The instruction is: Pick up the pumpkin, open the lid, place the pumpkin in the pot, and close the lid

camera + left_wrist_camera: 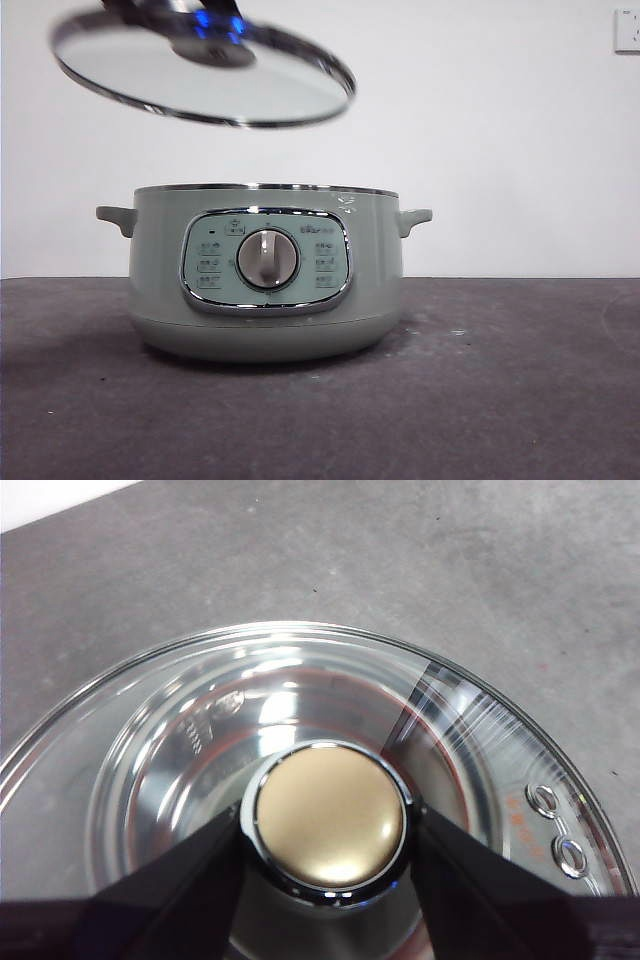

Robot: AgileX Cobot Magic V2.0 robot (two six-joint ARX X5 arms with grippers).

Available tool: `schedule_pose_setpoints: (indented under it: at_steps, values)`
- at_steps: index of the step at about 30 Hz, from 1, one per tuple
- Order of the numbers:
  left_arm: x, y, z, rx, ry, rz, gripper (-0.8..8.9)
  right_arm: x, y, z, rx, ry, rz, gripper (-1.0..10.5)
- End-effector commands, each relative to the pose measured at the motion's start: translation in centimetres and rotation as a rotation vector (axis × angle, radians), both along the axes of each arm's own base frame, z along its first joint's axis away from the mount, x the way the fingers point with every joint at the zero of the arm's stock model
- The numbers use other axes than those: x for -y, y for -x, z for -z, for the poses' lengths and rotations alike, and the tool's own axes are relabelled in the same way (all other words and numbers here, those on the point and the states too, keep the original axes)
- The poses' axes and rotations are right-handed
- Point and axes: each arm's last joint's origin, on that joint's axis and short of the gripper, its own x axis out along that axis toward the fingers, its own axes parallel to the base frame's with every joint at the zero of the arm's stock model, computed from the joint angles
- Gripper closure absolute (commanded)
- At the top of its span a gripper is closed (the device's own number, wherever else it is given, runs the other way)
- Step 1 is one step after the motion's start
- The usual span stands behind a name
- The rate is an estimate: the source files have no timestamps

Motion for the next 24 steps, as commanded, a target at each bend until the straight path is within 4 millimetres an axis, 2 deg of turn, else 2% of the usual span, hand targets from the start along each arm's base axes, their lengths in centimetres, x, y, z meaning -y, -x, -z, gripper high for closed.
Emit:
schedule_pose_setpoints:
  at_steps: [1, 11, 24]
  values:
    - [0.7, -1.0, -0.5, 0.075, 0.03, 0.022, 8.22, 0.1, 0.1, 0.1, -0.013, -0.002, 0.003, 3.2]
    - [2.4, -3.9, 2.4, 0.052, 0.004, 0.037, 8.22, 0.1, 0.1, 0.4, -0.035, 0.015, 0.003, 3.2]
    - [3.0, -5.1, 4.0, 0.027, -0.008, 0.039, 8.22, 0.0, 0.1, 0.4, -0.036, 0.016, 0.003, 3.2]
